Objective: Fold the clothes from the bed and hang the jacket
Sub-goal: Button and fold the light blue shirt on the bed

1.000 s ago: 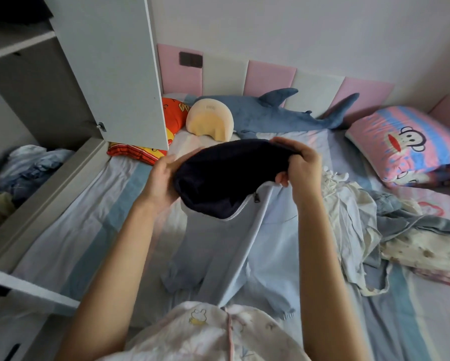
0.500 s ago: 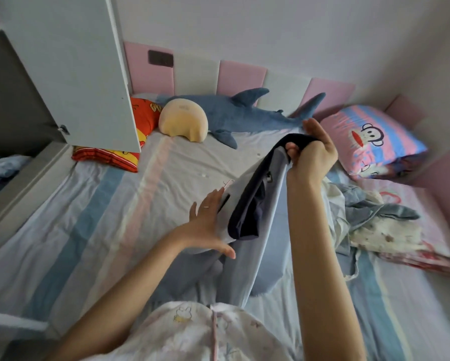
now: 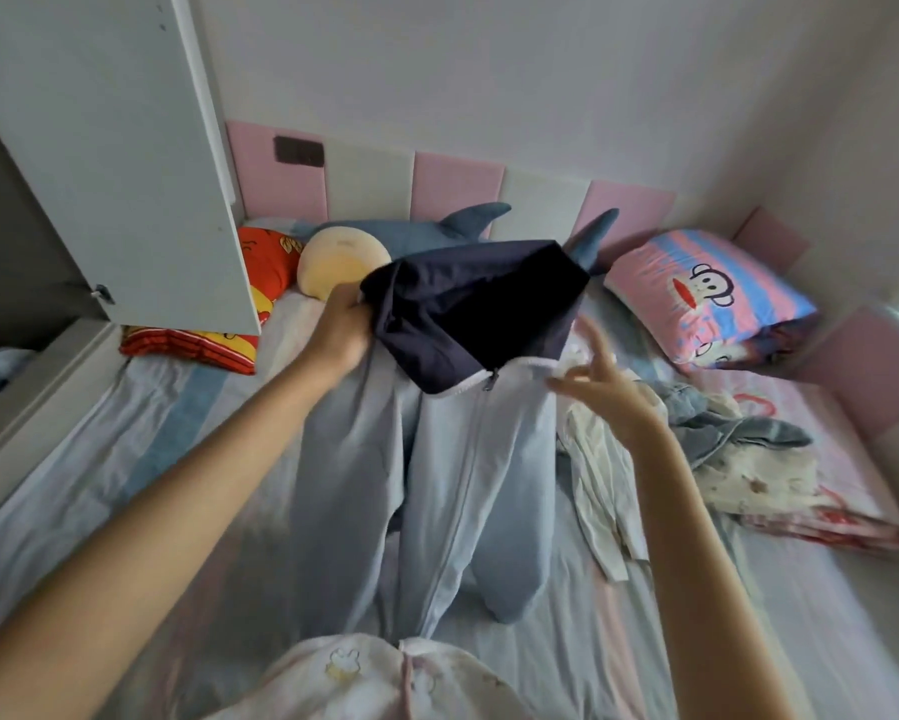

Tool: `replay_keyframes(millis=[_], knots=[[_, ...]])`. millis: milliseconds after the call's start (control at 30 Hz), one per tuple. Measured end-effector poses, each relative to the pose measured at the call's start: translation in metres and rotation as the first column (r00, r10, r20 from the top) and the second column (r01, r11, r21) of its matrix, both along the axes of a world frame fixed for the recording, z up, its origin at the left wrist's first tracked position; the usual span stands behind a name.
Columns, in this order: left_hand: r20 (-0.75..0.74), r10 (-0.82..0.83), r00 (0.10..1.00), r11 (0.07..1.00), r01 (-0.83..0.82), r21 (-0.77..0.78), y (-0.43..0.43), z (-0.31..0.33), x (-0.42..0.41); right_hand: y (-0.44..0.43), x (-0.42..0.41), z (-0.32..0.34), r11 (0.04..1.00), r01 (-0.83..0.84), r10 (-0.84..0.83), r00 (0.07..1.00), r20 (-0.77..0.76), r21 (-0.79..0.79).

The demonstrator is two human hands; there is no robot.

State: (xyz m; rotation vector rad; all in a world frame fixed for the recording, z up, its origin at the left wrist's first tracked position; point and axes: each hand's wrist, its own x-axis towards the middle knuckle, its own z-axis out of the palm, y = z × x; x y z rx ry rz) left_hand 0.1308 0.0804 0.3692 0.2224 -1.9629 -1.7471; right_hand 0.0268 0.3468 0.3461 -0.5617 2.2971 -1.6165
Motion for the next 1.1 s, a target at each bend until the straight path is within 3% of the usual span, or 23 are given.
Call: replay_keyframes(millis=[100, 267, 400, 500, 634, 700, 767, 900, 967, 1034, 1100], knots=[[0.004, -0.033, 0.999, 0.994, 0.032, 0.100, -0.007, 0.022, -0.002, -0.013, 0.002, -0.039, 0.946, -0.239, 0.233, 0.971, 0.054, 0.218], [0.055, -0.054, 0.997, 0.998, 0.052, 0.038, -0.025, 0.046, 0.013, -0.061, -0.001, -0.048, 0.980, -0.070, 0.116, 0.960, 0.255, -0.185], [0.043, 0.077, 0.996, 0.981, -0.084, 0.173, -0.046, 0.059, 0.028, -0.107, -0.002, -0.025, 0.987, -0.108, 0.137, 0.954, 0.267, -0.121], [0.054, 0.167, 0.985, 0.981, -0.171, 0.091, -0.059, 0.070, 0.039, -0.137, 0.013, -0.026, 0.970, -0.243, 0.240, 0.939, 0.244, -0.021], [0.069, 0.320, 0.945, 0.939, -0.326, 0.111, -0.090, 0.069, 0.063, -0.159, 0.027, -0.042, 0.967, -0.179, 0.221, 0.944, 0.247, -0.179], [0.066, 0.389, 0.919, 0.910, -0.395, 0.125, -0.101, 0.065, 0.075, -0.159, 0.034, -0.057, 0.908, -0.324, 0.395, 0.874, 0.283, -0.266], [0.081, 0.421, 0.903, 0.895, -0.429, 0.121, -0.105, 0.064, 0.079, -0.160, 0.047, -0.061, 0.857, -0.447, 0.512, 0.795, 0.326, -0.255], [0.100, 0.486, 0.868, 0.853, -0.496, 0.160, -0.112, 0.063, 0.083, -0.181, 0.071, -0.055, 0.767, -0.470, 0.622, 0.712, 0.325, -0.438], [0.087, 0.530, 0.844, 0.820, -0.536, 0.200, -0.119, 0.062, 0.085, -0.197, 0.086, -0.054, 0.791, -0.427, 0.576, 0.761, 0.298, -0.438], [0.076, 0.551, 0.831, 0.804, -0.553, 0.219, -0.117, 0.058, 0.083, -0.209, 0.101, -0.054, 0.861, -0.376, 0.456, 0.870, 0.190, -0.343], [0.065, 0.566, 0.821, 0.788, -0.563, 0.249, -0.117, 0.053, 0.081, -0.221, 0.110, -0.052, 0.883, -0.356, 0.400, 0.911, 0.095, -0.306]])
